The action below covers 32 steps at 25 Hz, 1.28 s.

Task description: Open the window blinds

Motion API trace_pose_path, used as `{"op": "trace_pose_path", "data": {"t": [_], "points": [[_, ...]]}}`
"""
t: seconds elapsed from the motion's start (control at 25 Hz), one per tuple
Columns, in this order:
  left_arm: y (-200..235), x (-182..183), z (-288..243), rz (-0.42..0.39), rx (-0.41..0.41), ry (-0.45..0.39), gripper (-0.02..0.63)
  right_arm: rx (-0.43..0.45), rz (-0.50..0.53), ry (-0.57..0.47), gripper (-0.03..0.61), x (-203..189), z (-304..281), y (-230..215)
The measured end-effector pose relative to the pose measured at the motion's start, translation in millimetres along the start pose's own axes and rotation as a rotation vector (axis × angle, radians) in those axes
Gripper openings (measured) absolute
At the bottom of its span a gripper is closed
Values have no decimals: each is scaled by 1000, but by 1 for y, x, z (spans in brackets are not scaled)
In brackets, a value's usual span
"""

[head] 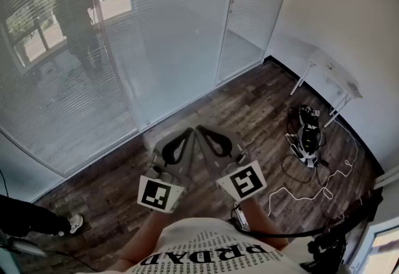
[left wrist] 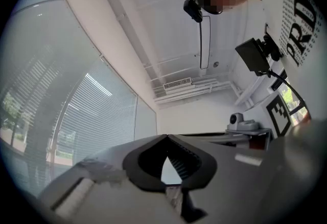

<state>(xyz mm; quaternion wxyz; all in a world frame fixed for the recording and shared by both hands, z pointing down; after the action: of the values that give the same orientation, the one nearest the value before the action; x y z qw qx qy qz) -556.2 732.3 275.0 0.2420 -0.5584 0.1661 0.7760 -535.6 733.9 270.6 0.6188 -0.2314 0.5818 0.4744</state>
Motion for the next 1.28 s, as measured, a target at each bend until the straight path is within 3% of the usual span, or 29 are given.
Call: {"op": "trace_pose_path", "data": {"t": [0.28,0.64,1.0,1.28], "points": [[0,-1,-3,6,-12,-30,-9,-7,-32,-48,9,0,1,-3],[-5,-3,-4,14,-30,-19,-9,-37,-46,3,8,-10,8,-8],[-4,-7,1,41,-45,-21,-9,-91,15,-12,8,-7,6,1],[2,-14,5,48,-20,-18,-9,-45,47,12,8,-14,0,4]]}}
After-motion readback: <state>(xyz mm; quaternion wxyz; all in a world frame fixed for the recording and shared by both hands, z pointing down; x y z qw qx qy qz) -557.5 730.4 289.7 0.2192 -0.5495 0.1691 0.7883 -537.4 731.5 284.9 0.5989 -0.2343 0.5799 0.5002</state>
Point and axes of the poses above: the fingertips, and each gripper's own axes: z backward along the fingers, y to its left, x out of its top, the point moved 1 cm from there along z, backward along the fingers, and after that the axes turned 3 degrees about z, right-handed, at the moved point
